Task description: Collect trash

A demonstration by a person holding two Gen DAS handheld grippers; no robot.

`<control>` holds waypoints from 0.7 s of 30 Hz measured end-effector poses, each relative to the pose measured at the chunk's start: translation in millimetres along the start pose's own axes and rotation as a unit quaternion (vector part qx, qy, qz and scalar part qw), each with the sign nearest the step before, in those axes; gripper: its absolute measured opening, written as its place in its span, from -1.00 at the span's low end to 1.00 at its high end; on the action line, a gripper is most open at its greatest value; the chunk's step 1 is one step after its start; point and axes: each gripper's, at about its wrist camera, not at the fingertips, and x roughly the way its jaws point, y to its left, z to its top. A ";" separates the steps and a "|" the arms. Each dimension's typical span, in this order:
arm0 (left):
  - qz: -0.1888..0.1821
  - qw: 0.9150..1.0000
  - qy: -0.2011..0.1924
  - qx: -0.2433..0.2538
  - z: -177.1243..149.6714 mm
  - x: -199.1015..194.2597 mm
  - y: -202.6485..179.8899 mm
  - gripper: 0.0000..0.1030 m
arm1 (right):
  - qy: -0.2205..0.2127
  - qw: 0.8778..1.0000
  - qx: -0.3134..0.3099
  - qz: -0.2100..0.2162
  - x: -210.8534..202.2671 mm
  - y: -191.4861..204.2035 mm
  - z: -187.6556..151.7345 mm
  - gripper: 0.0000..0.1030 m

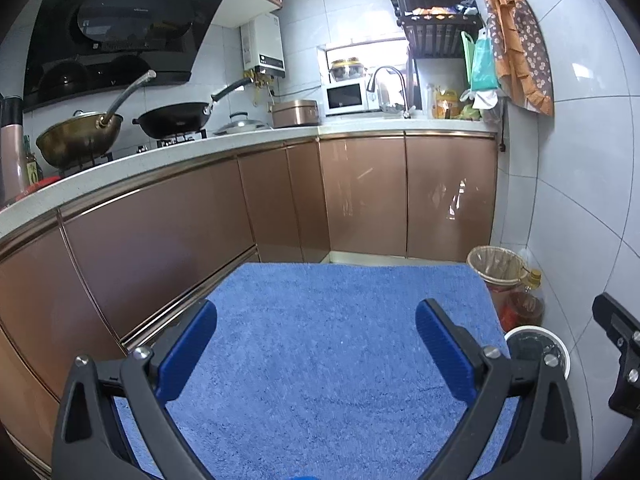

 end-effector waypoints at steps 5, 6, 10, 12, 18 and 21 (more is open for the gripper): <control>-0.003 1.000 0.004 0.004 -4.0 4.2 -3.6 0.95 | 0.009 1.000 0.002 0.001 7.0 -0.2 -4.6 1.00; -0.003 1.000 0.003 0.004 -4.6 4.8 -3.1 0.95 | 0.010 1.000 0.002 0.001 8.2 0.0 -5.4 1.00; -0.005 1.000 0.002 0.006 -7.6 5.0 -3.5 0.95 | 0.015 1.000 0.004 0.001 12.5 0.1 -7.7 1.00; -0.006 1.000 0.003 0.007 -8.3 5.8 -3.7 0.95 | 0.017 1.000 0.004 0.001 13.8 -1.1 -8.0 1.00; -0.013 1.000 0.006 0.012 -7.8 5.7 -4.6 0.95 | 0.018 1.000 0.007 0.000 15.4 -5.0 -8.5 1.00; -0.018 1.000 0.005 0.017 -7.9 4.8 -5.8 0.95 | 0.019 1.000 0.006 0.001 15.8 -5.7 -8.2 1.00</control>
